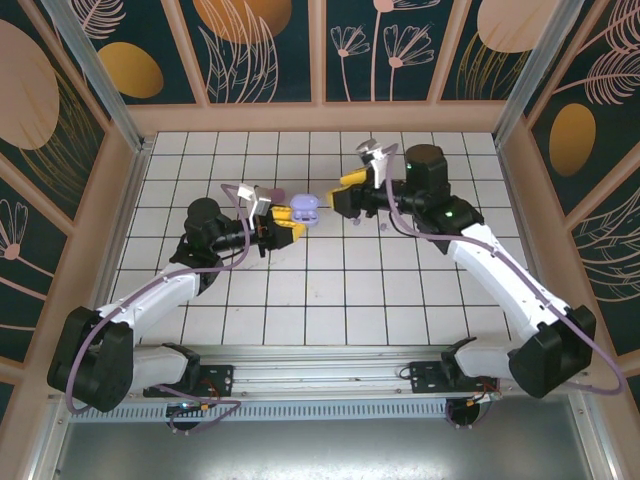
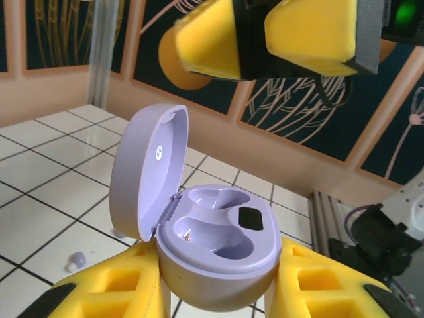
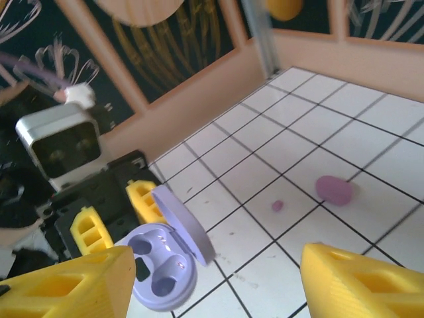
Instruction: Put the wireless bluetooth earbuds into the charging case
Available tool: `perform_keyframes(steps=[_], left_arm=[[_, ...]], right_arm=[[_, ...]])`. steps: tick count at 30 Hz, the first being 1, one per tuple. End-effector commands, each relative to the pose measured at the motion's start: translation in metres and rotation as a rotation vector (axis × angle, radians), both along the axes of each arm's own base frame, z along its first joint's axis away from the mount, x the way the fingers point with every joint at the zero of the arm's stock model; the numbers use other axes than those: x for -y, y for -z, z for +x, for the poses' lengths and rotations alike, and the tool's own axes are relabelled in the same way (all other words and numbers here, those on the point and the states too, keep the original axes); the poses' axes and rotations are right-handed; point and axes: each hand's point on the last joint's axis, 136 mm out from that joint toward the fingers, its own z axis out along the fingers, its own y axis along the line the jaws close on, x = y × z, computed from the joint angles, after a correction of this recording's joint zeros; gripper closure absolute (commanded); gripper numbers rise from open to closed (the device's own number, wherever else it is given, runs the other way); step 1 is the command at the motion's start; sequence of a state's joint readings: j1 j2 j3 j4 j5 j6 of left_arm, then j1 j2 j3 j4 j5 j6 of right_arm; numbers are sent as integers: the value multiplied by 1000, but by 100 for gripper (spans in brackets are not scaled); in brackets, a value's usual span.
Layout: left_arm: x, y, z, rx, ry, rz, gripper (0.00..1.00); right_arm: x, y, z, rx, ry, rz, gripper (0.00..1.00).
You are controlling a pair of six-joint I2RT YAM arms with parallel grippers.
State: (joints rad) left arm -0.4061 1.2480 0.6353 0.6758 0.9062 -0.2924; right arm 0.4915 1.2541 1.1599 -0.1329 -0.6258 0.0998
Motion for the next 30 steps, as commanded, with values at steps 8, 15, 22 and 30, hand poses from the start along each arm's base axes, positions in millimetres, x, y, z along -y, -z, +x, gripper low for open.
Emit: perform_keyframes(steps=[8, 15, 22, 30], left_arm=[[-16, 12, 22, 77, -204, 47, 100], [-22, 25, 24, 95, -244, 98, 100], [-23, 34, 22, 92, -239, 122, 100], [-23, 40, 15, 83, -218, 117, 100]], right_arm=[[82, 117, 58, -593, 613, 110, 42], [83, 198, 64, -852, 786, 29, 48], [63, 246, 77, -949, 818, -107, 61], [60, 263, 91, -954, 859, -118, 72]])
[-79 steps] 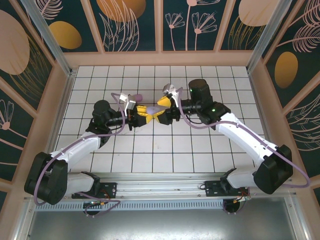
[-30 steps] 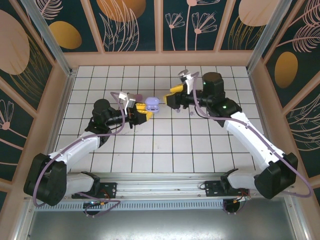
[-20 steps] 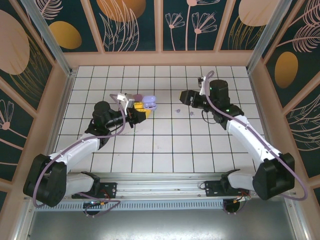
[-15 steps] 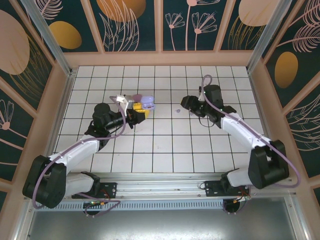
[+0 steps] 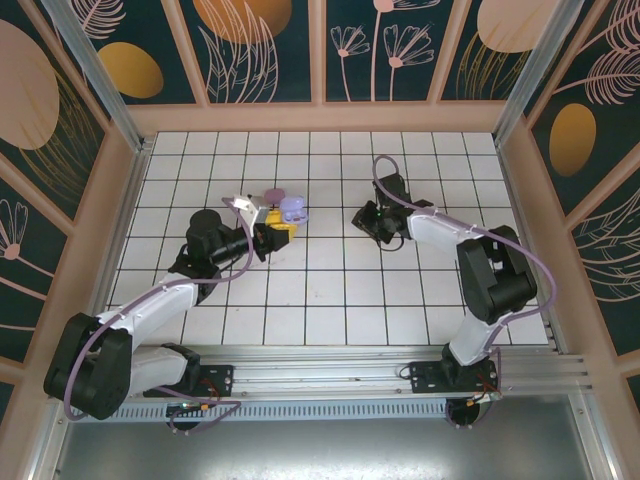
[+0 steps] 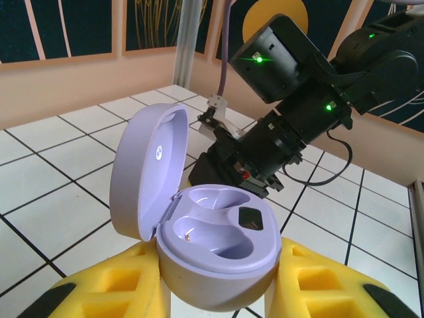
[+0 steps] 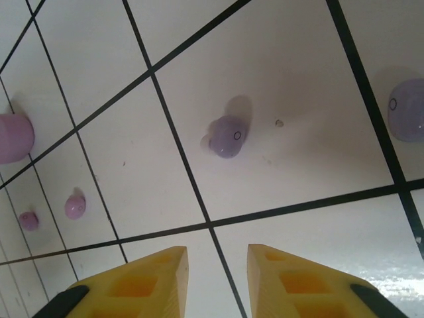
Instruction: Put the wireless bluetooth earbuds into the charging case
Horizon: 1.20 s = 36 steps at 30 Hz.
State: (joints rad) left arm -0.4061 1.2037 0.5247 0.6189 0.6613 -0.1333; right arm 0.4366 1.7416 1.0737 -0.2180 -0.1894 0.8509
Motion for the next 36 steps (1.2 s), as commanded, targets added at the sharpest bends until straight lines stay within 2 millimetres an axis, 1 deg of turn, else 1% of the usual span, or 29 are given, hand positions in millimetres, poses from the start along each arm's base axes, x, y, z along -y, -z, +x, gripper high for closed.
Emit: perform_keyframes(steps=[1, 9, 11, 18, 28, 36], left_arm=[[1, -6, -6, 39, 21, -5, 100], [4, -5, -7, 31, 42, -18, 100], [5, -6, -7, 32, 46, -18, 100], [4, -3, -9, 29, 49, -15, 100], [5, 0, -9, 22, 56, -12, 100], [5, 1, -9, 22, 56, -9, 100]], right_arm=[[-1, -2, 12, 13, 31, -18, 73], [-6, 11, 25, -4, 24, -34, 73], [-5, 16, 28, -12, 27, -46, 73], [-2, 22, 36, -20, 36, -57, 73], [3, 34, 41, -39, 44, -70, 72], [4, 39, 49, -41, 41, -80, 72]])
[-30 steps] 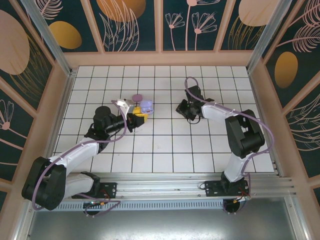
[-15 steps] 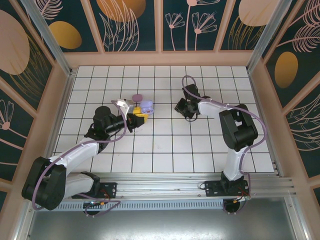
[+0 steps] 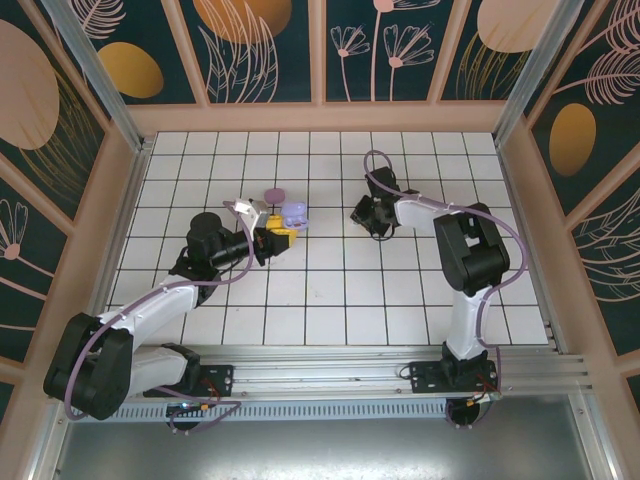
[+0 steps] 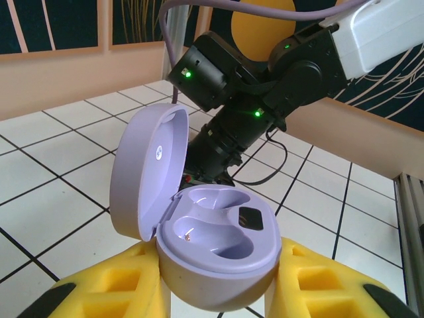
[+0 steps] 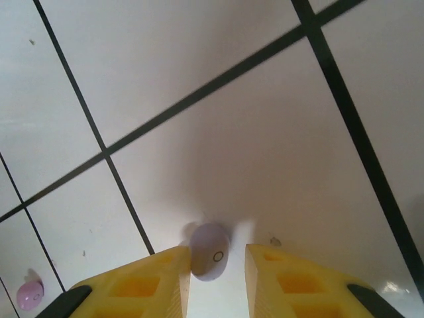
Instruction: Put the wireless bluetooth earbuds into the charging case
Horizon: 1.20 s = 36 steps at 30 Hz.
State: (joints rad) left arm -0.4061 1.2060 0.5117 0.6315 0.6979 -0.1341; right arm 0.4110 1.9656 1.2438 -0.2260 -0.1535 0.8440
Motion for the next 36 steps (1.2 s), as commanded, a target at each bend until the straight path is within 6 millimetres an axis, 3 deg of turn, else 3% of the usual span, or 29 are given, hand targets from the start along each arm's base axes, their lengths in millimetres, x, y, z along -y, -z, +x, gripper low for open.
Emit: perform_keyframes(steps=[1, 11, 23, 29, 36], left_arm=[[3, -2, -3, 27, 21, -5, 100], [2, -2, -3, 27, 20, -4, 100], [1, -4, -4, 31, 16, -3, 100], [1, -5, -4, 30, 15, -6, 100], [3, -10, -1, 30, 15, -24, 100]], right_arm=[[3, 2, 7, -1, -1, -23, 72], [-2, 9, 7, -16, -30, -23, 73], [-9, 8, 9, -15, -107, -58, 82], [-3, -15, 11, 27, -123, -101, 85], [7, -58, 4, 100, -134, -133, 86]])
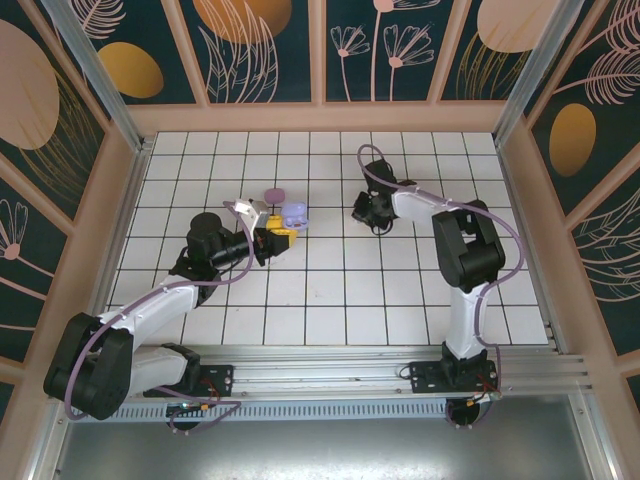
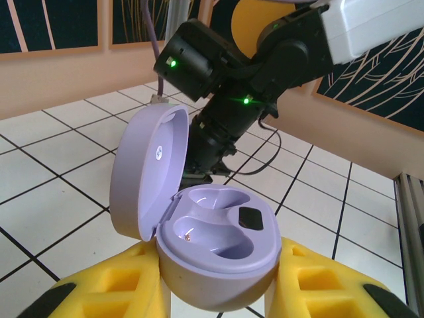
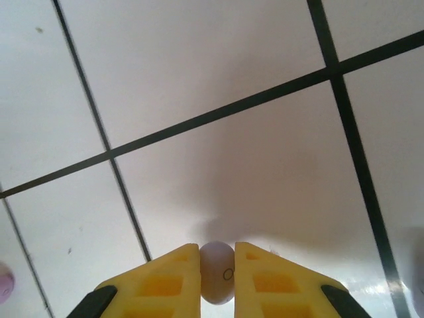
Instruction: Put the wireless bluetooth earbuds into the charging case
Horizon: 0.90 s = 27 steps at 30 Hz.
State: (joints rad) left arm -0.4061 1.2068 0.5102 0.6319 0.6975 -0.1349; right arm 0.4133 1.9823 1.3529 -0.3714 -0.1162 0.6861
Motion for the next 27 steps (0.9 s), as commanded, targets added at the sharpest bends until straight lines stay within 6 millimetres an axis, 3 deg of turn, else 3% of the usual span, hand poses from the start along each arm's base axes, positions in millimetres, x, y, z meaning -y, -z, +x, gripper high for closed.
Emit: perform_keyframes(steps=[1, 7, 15, 21, 27], left_arm=[[4, -11, 0, 33, 16, -26, 100], [9, -21, 7, 77, 11, -46, 100], [28, -31, 14, 150, 22, -55, 100], [45, -35, 16, 198, 34, -47, 100], [65, -36, 15, 233, 72, -50, 100]], right_arm=[[4, -53, -3, 95, -20, -16, 86], [2, -112, -26, 193, -72, -33, 86], [-6, -186, -75, 331, -159, 15, 87], [-13, -224, -110, 403, -225, 112, 87], [-28, -239, -134, 418, -300, 151, 87]])
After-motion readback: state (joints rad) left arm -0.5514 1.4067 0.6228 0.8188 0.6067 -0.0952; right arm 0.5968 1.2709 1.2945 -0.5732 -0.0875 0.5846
